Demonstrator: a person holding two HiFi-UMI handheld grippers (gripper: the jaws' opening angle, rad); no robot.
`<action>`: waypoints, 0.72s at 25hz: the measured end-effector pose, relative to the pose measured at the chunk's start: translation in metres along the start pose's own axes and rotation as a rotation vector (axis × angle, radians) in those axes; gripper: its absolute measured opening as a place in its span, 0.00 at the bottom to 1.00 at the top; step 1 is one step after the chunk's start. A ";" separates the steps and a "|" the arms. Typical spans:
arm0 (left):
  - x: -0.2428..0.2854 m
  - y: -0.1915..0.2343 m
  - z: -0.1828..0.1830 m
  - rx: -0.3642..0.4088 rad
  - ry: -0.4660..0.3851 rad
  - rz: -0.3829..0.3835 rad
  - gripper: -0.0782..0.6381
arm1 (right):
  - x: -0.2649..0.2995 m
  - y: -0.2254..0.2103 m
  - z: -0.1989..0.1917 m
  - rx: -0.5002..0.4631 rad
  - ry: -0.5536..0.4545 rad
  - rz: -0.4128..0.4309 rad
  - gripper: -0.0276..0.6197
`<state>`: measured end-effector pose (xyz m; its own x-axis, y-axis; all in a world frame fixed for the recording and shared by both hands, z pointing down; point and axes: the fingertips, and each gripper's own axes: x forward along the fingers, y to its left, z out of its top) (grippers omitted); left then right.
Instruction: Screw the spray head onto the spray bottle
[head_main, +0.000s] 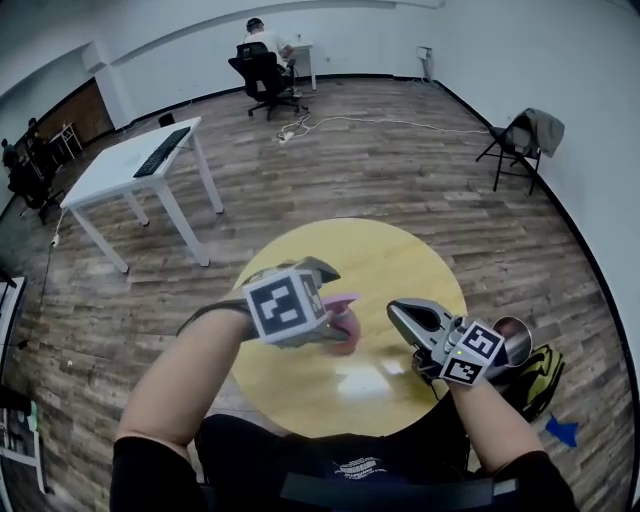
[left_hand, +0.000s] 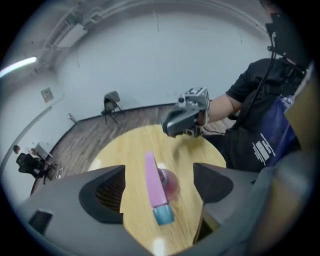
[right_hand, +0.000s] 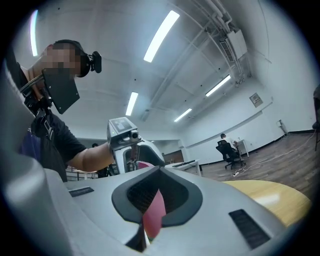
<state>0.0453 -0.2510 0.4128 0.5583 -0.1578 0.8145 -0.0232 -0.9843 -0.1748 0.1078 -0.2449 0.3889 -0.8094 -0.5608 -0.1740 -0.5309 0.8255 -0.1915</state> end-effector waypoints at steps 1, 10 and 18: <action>0.012 0.000 -0.004 0.009 0.059 -0.020 0.74 | -0.001 0.001 0.001 -0.001 -0.001 0.004 0.06; 0.069 -0.017 -0.024 -0.072 0.316 -0.154 0.58 | -0.018 0.001 0.011 0.021 -0.017 0.004 0.06; 0.033 -0.018 -0.008 -0.179 0.029 -0.117 0.54 | -0.025 0.009 0.018 0.004 -0.018 0.009 0.07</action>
<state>0.0576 -0.2393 0.4474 0.5414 -0.0414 0.8397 -0.1078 -0.9940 0.0205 0.1278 -0.2249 0.3743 -0.8097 -0.5542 -0.1928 -0.5224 0.8305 -0.1933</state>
